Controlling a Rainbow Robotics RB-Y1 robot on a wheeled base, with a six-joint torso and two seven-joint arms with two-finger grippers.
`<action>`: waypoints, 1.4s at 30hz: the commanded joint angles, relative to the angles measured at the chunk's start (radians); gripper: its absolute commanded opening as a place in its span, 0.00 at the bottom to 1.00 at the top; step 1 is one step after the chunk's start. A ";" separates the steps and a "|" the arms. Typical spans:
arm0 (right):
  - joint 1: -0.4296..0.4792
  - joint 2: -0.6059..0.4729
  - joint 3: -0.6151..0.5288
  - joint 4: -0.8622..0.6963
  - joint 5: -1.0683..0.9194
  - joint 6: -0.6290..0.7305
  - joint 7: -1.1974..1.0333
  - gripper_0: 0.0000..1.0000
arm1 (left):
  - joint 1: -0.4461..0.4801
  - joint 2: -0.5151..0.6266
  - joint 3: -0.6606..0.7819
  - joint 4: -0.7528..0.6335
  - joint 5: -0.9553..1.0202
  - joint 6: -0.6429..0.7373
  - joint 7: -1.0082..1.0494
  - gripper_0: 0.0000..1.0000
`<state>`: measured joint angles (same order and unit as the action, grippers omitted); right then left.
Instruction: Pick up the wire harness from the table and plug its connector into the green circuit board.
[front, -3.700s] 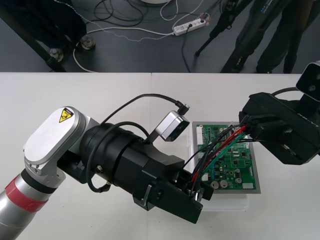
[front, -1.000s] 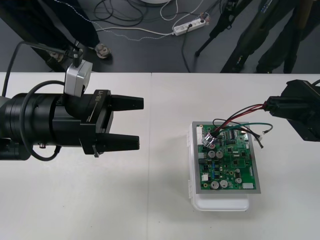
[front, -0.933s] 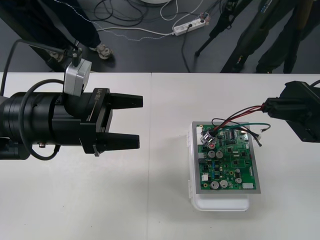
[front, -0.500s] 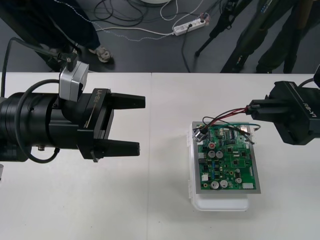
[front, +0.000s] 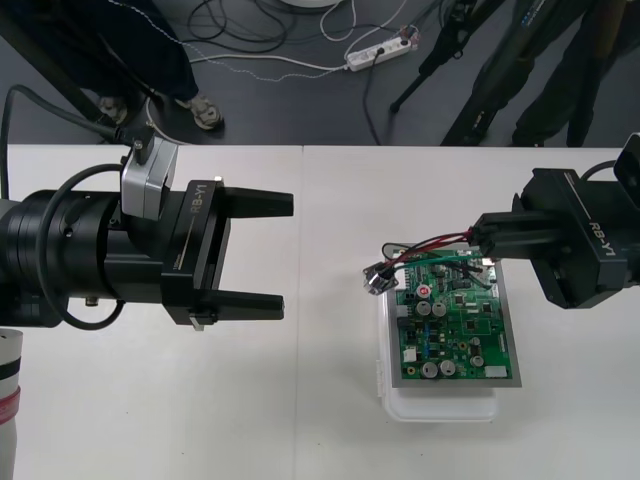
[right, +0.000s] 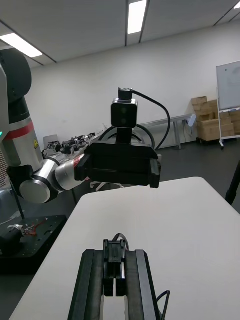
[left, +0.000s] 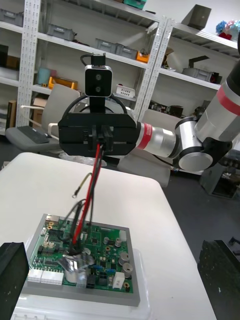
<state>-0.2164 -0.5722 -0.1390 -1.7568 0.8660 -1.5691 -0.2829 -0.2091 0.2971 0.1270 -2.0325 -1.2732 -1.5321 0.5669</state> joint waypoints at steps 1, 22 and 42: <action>0.046 0.018 -0.030 -0.087 0.024 0.031 -0.044 0.00 | 0.019 -0.033 0.028 -0.034 -0.006 -0.039 -0.084 1.00; 0.092 0.129 -0.028 -0.254 0.150 0.202 -0.067 0.00 | 0.008 -0.032 0.013 -0.034 -0.018 -0.017 -0.104 1.00; 0.155 0.204 -0.010 -0.314 0.142 0.201 -0.055 0.00 | -0.035 -0.116 -0.043 -0.034 -0.080 0.044 -0.096 1.00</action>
<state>-0.0875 -0.3849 -0.1395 -2.0277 1.0124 -1.3757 -0.3257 -0.2106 0.2285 0.1044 -2.0329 -1.3355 -1.5309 0.5212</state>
